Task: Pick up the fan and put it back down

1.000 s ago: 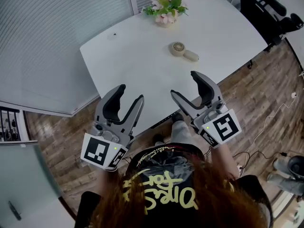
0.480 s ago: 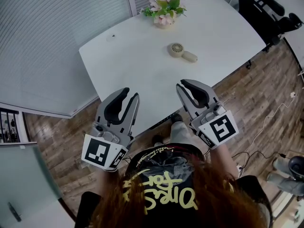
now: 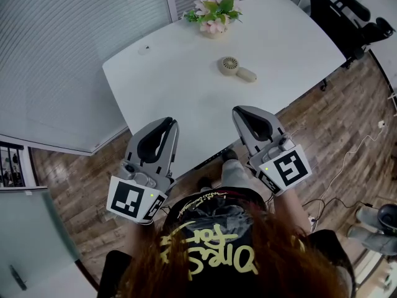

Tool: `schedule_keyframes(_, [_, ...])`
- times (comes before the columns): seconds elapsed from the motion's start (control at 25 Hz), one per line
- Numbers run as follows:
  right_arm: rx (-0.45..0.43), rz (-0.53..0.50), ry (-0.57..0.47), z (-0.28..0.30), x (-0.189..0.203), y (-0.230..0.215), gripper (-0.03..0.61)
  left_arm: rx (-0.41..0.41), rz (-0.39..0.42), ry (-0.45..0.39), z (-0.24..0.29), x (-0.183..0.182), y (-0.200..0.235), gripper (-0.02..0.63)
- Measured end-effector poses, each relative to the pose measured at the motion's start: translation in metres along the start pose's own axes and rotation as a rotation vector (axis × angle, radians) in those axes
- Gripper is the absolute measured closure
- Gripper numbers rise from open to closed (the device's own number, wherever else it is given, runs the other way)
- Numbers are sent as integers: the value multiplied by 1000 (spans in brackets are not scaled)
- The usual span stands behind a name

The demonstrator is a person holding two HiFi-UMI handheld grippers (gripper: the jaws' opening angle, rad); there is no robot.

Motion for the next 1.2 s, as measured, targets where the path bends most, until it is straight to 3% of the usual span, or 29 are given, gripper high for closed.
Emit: schedule_keyframes(1.2, [-7,-29,-27,1,-8,-1,575,5,-8,-9,7,-3,2,621])
Point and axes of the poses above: the fingertips, and each gripper's own axes: z forward along the fingers, y to its left, x out of its underside, the point moved 4 cm from there along -z, backward along the fingers, and after that the axes turned 13 degrees about -y, right-handed, at the moved point
